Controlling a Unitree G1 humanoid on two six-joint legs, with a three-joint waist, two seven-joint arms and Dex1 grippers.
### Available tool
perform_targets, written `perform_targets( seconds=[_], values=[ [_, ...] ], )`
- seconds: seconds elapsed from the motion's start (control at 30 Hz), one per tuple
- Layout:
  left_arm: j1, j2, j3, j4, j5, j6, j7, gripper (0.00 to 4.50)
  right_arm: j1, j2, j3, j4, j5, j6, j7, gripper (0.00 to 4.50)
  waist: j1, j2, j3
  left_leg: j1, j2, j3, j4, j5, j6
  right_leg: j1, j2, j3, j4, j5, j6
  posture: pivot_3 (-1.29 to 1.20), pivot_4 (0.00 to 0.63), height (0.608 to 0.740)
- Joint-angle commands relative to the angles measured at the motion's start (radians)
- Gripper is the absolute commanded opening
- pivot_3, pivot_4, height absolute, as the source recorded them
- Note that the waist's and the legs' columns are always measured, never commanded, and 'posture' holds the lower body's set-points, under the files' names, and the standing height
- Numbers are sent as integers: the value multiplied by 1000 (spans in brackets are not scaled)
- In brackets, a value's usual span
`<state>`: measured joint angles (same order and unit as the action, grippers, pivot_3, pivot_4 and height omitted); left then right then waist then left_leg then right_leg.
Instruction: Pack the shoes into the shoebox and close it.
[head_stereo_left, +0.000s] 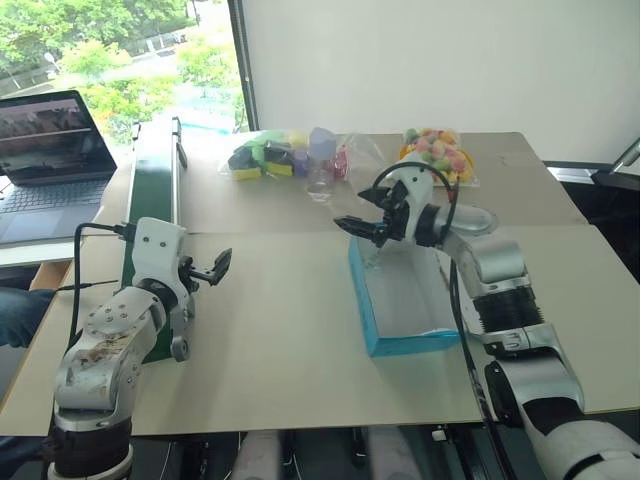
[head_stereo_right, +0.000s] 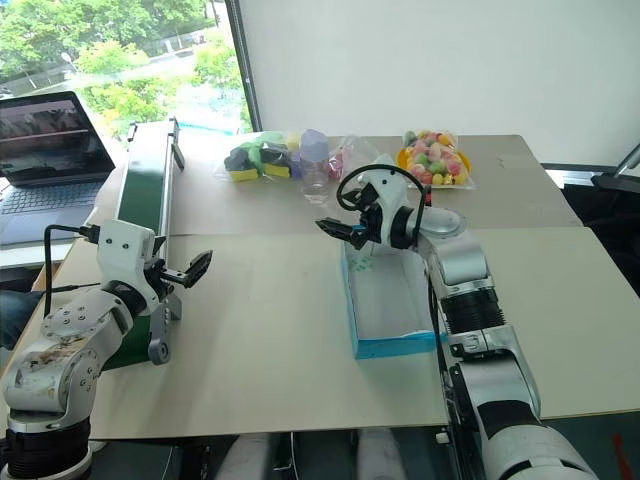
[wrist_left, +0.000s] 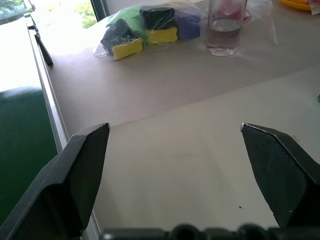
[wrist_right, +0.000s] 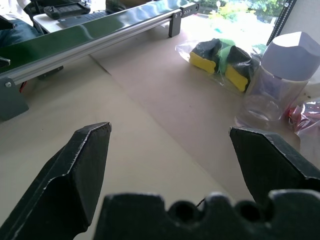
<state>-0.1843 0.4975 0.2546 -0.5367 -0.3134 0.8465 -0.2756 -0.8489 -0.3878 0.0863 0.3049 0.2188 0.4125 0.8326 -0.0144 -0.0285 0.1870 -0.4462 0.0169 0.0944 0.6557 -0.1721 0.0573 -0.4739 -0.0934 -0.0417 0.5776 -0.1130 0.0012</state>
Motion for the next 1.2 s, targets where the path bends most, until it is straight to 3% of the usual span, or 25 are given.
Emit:
perform_targets(
  seconds=[0.03,0.33,0.7,1.2],
  values=[
    [-19,-2,27,4,31,-37,39,4500,-20,-10,-21,-9,1,-39,0,4460,0,0,0,0,0,0,0,0,0,0,0,0,0,0,0,0,150,738],
    [-25,-69,184,50,85,-68,213,4500,-97,64,-12,73,13,-74,6,4460,-6,0,0,1,1,0,0,0,0,0,1,0,0,0,0,0,150,738],
    [-21,-110,125,11,114,-79,252,4500,-135,138,-12,141,9,-124,8,4460,2,-1,-1,0,0,0,0,0,0,0,-1,0,0,1,0,0,150,738],
    [-88,-136,119,75,117,-159,257,4500,-45,99,-40,19,36,-46,10,4460,-1,-1,-1,0,0,0,0,0,0,0,-1,-1,0,1,0,0,150,738]
  ],
)
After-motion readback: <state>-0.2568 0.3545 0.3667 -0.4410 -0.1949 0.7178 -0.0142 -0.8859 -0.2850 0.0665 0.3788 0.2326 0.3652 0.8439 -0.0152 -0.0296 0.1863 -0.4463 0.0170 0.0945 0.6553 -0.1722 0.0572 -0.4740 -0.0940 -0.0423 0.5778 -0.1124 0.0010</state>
